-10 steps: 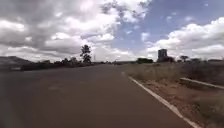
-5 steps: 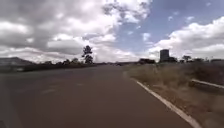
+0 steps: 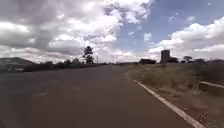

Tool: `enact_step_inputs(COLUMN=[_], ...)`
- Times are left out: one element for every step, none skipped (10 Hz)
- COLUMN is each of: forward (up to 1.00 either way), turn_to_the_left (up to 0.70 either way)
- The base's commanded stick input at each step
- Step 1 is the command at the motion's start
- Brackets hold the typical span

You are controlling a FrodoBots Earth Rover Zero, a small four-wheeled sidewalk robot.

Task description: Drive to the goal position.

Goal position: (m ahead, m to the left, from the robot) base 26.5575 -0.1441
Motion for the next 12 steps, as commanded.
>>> enact_step_inputs(forward=[0.7, 0.7, 0.7, 0.7, 0.7, 0.7, 0.7, 0.7, 0.7, 0.7, 0.7, 0.7], turn_to_the_left=[0.0, 0.0, 0.0, 0.0, 0.0, 0.0, 0.0, 0.0, 0.0, 0.0, 0.0, 0.0])
